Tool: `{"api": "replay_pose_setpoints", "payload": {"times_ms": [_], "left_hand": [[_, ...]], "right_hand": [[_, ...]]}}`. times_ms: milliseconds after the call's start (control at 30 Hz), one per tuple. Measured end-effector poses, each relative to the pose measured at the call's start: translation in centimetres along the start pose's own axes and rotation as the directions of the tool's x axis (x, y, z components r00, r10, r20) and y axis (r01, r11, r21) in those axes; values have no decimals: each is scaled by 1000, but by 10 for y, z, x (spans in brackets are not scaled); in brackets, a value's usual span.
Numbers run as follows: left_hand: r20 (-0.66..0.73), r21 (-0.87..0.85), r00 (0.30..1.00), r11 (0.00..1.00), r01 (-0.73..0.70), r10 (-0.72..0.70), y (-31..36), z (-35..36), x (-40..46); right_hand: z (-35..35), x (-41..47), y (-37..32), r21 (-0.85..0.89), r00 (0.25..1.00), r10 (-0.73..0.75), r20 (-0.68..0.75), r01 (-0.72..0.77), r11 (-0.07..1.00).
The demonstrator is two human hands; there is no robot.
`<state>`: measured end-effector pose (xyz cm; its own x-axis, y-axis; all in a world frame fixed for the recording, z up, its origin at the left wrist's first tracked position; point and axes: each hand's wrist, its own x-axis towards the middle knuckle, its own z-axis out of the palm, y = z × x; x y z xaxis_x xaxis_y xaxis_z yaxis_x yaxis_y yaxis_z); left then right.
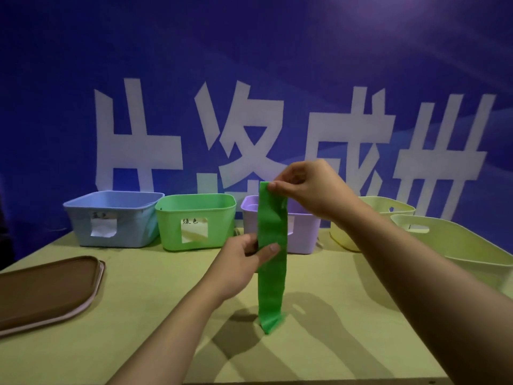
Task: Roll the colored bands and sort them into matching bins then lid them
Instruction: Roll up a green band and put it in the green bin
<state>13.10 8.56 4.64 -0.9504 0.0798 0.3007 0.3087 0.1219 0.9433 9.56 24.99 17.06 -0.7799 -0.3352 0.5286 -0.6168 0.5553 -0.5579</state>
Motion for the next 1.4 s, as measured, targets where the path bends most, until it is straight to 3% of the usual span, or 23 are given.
{"api": "replay_pose_setpoints", "payload": {"times_ms": [167, 700, 1067, 1333, 1400], "left_hand": [[107, -44, 994, 999, 29, -25, 16, 6, -13], [257, -236, 950, 942, 239, -177, 6, 13, -30], [159, -159, 928, 919, 361, -337, -62, 13, 16], [12, -57, 980, 978, 199, -198, -74, 6, 59], [-52, -99, 985, 983, 156, -162, -78, 4, 72]], "right_hand": [[-14, -6, -2, 77, 997, -26, -78, 32, 997], [18, -2, 45, 286, 998, -1, -62, 19, 958], [67, 11, 111, 331, 992, 123, 20, -123, 936], [89, 18, 143, 405, 990, 131, 59, -144, 903], [98, 20, 151, 412, 989, 131, 67, -147, 899]]}}
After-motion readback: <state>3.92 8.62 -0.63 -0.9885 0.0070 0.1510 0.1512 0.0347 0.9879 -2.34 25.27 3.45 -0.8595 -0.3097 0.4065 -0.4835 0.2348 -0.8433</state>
